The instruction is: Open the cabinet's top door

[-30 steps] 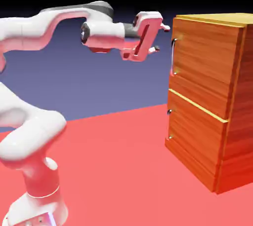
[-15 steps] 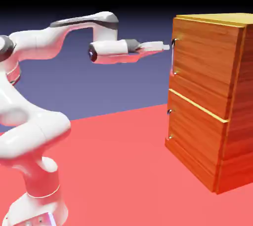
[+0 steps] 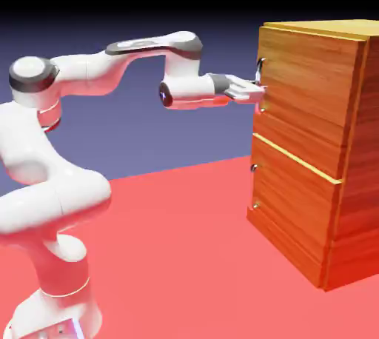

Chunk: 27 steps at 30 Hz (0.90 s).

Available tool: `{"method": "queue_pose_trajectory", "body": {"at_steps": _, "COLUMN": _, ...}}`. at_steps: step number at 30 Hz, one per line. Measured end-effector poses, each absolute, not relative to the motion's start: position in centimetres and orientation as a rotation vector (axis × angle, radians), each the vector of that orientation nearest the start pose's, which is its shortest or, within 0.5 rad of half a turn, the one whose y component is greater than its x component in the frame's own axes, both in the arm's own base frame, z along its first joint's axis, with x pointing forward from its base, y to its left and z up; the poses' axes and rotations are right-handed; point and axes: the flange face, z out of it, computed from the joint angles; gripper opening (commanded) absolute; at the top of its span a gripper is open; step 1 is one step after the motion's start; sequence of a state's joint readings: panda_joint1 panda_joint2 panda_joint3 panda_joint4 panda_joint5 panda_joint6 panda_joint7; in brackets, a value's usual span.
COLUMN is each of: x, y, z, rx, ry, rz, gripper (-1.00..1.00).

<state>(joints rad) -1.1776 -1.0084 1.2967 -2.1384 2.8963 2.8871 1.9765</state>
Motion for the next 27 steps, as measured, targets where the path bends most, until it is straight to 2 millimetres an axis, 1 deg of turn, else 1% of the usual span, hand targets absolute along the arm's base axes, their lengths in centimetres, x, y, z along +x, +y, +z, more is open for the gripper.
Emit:
{"method": "queue_pose_trajectory", "body": {"at_steps": 4, "x": 45.2, "y": 15.3, "z": 49.9, "rx": 0.549, "ry": 1.517, "rz": 0.683, "gripper": -1.00}}
{"method": "queue_pose_trajectory", "body": {"at_steps": 8, "x": 43.4, "y": 14.2, "z": 49.9, "rx": 0.503, "ry": 1.539, "rz": 0.731, "gripper": -1.00}}
{"method": "queue_pose_trajectory", "body": {"at_steps": 18, "x": 40.7, "y": 12.2, "z": 49.9, "rx": 0.429, "ry": 1.573, "rz": 0.807, "gripper": -1.00}}
{"method": "queue_pose_trajectory", "body": {"at_steps": 27, "x": 36.1, "y": 7.5, "z": 49.9, "rx": 0.280, "ry": 1.631, "rz": 0.953, "gripper": -1.00}}
